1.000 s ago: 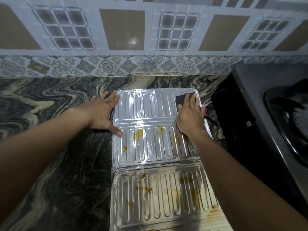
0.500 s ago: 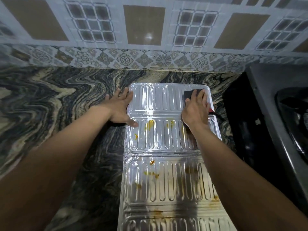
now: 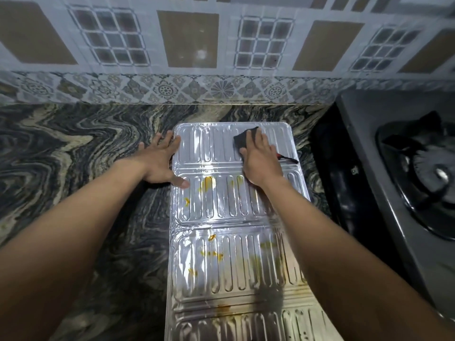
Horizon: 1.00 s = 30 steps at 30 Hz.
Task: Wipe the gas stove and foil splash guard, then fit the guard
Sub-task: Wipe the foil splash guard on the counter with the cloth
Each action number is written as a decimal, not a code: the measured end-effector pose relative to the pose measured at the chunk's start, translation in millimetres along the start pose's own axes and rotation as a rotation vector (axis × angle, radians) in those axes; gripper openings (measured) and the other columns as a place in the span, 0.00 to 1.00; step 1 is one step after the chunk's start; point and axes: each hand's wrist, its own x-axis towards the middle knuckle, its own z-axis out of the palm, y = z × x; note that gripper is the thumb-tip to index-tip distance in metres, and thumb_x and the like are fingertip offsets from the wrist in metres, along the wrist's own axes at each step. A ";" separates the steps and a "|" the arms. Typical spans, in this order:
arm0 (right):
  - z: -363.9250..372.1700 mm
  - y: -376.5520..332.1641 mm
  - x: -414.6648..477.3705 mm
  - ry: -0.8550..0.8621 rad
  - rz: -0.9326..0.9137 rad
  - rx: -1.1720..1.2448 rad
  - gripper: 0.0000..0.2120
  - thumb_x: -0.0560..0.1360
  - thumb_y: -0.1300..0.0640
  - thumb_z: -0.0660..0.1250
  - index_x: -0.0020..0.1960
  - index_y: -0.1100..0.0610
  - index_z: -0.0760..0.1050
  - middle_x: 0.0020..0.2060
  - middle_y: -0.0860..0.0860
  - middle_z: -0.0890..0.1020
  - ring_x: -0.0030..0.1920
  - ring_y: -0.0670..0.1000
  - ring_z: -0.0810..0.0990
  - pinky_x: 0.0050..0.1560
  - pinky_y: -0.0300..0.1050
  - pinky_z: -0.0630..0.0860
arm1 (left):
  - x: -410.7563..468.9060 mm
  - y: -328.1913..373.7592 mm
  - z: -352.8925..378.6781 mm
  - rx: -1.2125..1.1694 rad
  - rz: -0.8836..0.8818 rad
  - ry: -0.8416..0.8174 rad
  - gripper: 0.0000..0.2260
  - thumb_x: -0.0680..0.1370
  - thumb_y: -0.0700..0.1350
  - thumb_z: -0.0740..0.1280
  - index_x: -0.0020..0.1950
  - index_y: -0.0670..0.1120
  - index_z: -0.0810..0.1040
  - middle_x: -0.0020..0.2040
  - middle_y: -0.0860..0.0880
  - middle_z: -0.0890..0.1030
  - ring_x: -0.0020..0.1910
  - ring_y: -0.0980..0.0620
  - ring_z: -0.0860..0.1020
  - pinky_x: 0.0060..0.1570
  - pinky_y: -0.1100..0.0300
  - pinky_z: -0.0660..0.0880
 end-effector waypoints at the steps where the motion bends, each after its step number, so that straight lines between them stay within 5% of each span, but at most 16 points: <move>1: -1.6 10.8 -2.2 0.020 0.064 0.008 0.27 0.85 0.51 0.46 0.80 0.58 0.44 0.80 0.59 0.44 0.79 0.57 0.43 0.77 0.58 0.45 | -0.3 0.2 0.2 0.003 0.000 -0.001 0.62 0.64 0.72 0.72 0.80 0.54 0.33 0.79 0.53 0.31 0.79 0.47 0.33 0.75 0.38 0.38; 7: 0.6 24.6 -24.4 0.132 0.257 0.038 0.27 0.85 0.52 0.47 0.80 0.59 0.46 0.80 0.59 0.47 0.79 0.57 0.44 0.77 0.60 0.45 | 0.6 -0.1 0.8 0.011 0.001 0.011 0.62 0.63 0.73 0.72 0.80 0.54 0.34 0.79 0.53 0.31 0.79 0.47 0.34 0.75 0.37 0.39; 20: 20.7 -8.9 -42.1 0.036 0.041 0.001 0.27 0.85 0.51 0.46 0.81 0.56 0.42 0.80 0.58 0.44 0.79 0.57 0.42 0.77 0.60 0.44 | -21.7 -8.4 8.8 -0.023 0.083 0.081 0.59 0.59 0.80 0.64 0.81 0.59 0.39 0.81 0.48 0.36 0.80 0.46 0.38 0.77 0.37 0.43; 30: 18.4 -23.2 -43.4 0.016 0.056 -0.023 0.28 0.85 0.52 0.47 0.80 0.56 0.41 0.80 0.58 0.43 0.79 0.58 0.41 0.77 0.61 0.44 | -34.8 -11.2 18.9 0.106 0.020 -0.044 0.72 0.47 0.77 0.74 0.76 0.64 0.30 0.78 0.51 0.27 0.77 0.45 0.30 0.73 0.32 0.40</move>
